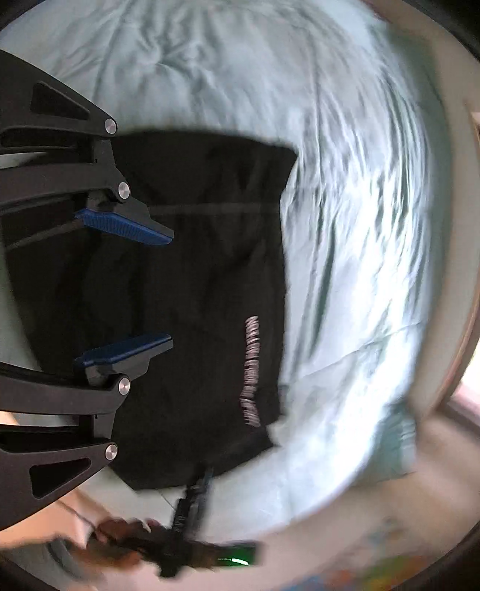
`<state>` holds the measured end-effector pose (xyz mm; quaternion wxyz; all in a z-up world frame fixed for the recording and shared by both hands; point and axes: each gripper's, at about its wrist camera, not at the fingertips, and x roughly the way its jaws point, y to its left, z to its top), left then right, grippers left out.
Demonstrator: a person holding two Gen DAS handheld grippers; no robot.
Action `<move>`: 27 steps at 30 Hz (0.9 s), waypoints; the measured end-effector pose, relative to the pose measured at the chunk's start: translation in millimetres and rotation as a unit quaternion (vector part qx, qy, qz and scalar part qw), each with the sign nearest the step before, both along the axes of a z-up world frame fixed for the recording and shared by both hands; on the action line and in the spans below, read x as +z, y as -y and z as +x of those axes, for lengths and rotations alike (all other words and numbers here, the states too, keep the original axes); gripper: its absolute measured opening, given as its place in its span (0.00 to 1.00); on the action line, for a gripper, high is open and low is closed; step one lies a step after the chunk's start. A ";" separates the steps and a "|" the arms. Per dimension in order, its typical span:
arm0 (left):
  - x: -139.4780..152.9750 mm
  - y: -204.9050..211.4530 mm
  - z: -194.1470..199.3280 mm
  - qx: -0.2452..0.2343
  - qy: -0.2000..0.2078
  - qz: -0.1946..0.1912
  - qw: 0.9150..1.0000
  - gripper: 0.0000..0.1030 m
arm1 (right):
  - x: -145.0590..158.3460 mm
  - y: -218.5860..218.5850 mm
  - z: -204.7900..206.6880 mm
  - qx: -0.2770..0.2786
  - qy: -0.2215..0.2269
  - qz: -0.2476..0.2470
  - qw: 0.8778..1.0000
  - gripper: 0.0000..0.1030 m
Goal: Fold large clothes
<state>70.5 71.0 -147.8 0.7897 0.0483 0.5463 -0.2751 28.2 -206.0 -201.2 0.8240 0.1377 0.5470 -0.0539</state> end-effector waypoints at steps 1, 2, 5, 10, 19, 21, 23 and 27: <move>-16.8 11.6 -1.1 0.004 -0.004 0.029 1.000 0.50 | -16.2 -10.0 9.9 0.007 -0.013 0.001 1.000 0.59; -36.6 14.1 0.3 0.014 -0.026 0.037 0.999 0.50 | -30.1 -11.1 11.6 0.009 -0.030 0.003 0.999 0.59; -86.0 9.5 7.1 0.055 -0.084 0.028 0.995 0.50 | -53.6 -21.8 18.9 0.004 -0.056 -0.009 0.998 0.63; -93.4 9.0 5.8 0.056 -0.067 0.023 0.996 0.51 | -57.7 -17.7 18.1 0.002 -0.062 -0.004 0.998 0.65; -78.1 1.8 -3.5 0.040 -0.086 0.043 0.995 0.52 | -24.2 -10.9 -21.2 -0.039 -0.051 0.048 0.997 0.65; -68.8 -7.5 -9.1 0.042 -0.071 0.053 0.995 0.52 | -18.7 -11.9 -37.7 -0.047 -0.052 0.052 0.996 0.65; -59.3 -13.6 -13.9 0.044 -0.058 0.065 0.995 0.52 | -14.7 -11.1 -59.2 -0.059 -0.061 0.055 0.995 0.65; -37.2 -22.8 -22.8 0.058 -0.032 0.092 0.994 0.52 | -13.9 -10.7 -87.8 -0.076 -0.081 0.055 0.992 0.65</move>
